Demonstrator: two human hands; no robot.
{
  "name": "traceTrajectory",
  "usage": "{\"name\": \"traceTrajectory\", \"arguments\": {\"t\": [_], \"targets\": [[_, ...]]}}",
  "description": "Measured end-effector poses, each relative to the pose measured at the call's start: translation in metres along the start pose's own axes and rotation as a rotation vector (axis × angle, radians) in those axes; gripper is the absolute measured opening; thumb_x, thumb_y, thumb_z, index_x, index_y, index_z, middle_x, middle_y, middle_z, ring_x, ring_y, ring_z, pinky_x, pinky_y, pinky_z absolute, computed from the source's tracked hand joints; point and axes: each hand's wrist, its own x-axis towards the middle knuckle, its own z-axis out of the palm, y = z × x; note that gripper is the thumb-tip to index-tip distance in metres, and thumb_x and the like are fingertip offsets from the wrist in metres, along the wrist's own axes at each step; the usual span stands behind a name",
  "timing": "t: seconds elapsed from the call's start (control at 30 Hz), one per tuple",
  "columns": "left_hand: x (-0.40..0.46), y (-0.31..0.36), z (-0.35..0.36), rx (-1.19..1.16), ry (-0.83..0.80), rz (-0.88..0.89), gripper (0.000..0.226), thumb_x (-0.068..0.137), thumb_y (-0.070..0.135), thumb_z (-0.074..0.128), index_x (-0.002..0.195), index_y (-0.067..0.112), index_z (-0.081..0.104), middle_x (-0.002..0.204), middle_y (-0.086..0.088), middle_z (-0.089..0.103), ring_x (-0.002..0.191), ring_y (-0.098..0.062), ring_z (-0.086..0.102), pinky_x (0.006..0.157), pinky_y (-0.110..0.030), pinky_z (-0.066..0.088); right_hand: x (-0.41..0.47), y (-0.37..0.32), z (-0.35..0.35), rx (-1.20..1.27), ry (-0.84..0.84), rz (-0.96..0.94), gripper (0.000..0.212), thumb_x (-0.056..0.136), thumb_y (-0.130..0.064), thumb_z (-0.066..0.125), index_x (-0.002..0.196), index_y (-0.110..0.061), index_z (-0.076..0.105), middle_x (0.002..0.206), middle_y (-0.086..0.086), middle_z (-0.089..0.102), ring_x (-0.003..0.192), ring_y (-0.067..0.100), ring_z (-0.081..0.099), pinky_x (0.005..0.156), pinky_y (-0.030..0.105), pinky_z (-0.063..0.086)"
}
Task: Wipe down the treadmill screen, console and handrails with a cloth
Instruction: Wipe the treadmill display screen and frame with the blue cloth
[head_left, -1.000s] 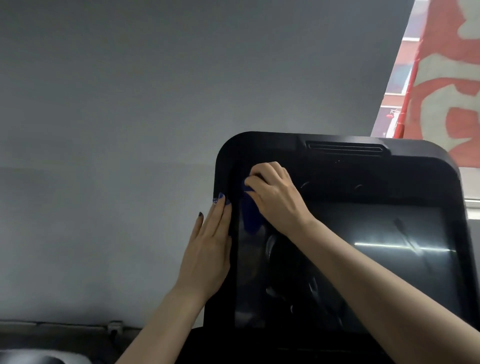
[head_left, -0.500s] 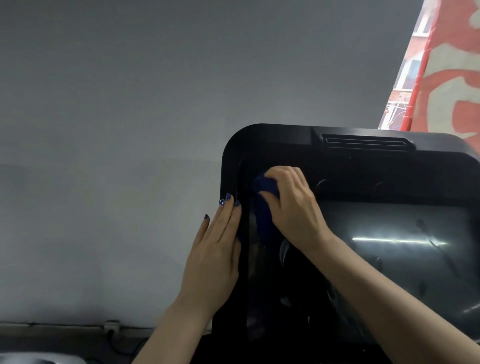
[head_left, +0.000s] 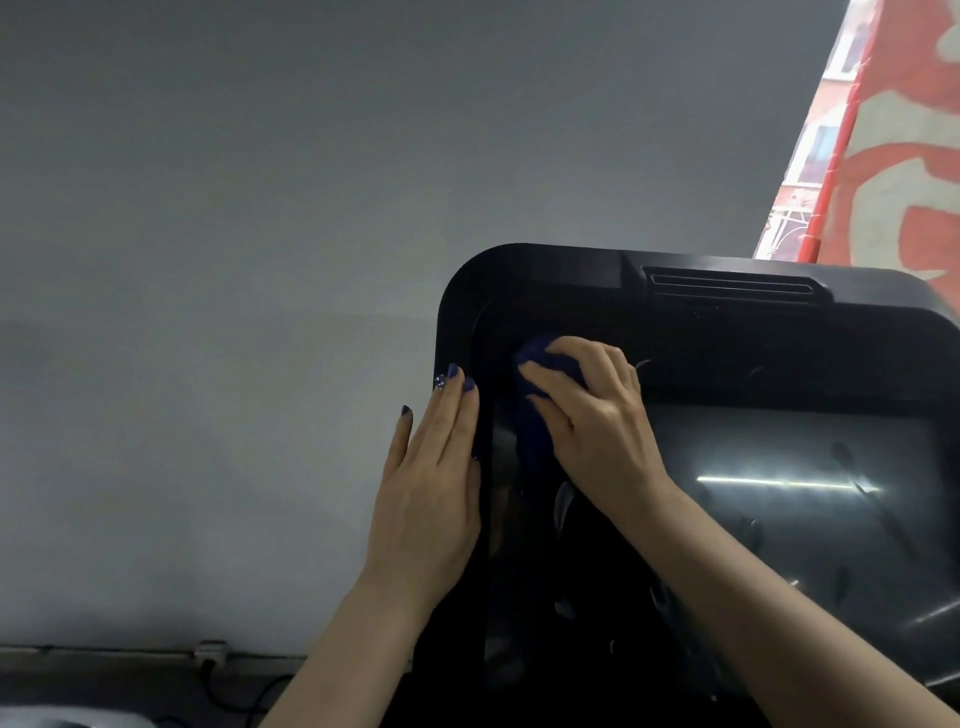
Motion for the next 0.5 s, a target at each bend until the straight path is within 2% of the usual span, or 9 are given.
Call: {"name": "traceTrajectory", "arguments": {"t": [0.23,0.4,0.5], "targets": [[-0.001,0.001,0.003,0.0,0.038,0.012,0.057,0.099,0.014,0.026,0.155,0.006,0.026,0.163,-0.007,0.022,0.151,-0.017,0.018,0.123,-0.042,0.015,0.009,-0.013,0.014,0.083,0.019,0.071,0.019,0.09,-0.013,0.067,0.106,-0.003,0.07,0.115,0.013,0.06,0.11,0.027,0.05,0.093,0.038,0.047],[-0.002,-0.001,0.003,0.045,0.029,0.018,0.056,0.1,0.017,0.024,0.155,0.006,0.026,0.163,-0.008,0.024,0.151,-0.017,0.02,0.123,-0.043,0.018,0.007,-0.003,0.003,0.108,-0.029,-0.068,0.01,0.092,-0.007,0.063,0.095,0.0,0.071,0.108,0.013,0.063,0.102,0.029,0.054,0.087,0.039,0.049],[-0.002,-0.001,0.005,0.049,0.04,0.023,0.055,0.1,0.017,0.026,0.154,0.006,0.027,0.162,-0.009,0.025,0.151,-0.018,0.02,0.121,-0.047,0.023,0.01,0.005,-0.004,0.12,-0.003,-0.03,0.009,0.088,-0.001,0.066,0.096,0.001,0.069,0.103,0.012,0.063,0.098,0.026,0.054,0.087,0.029,0.047]]}}
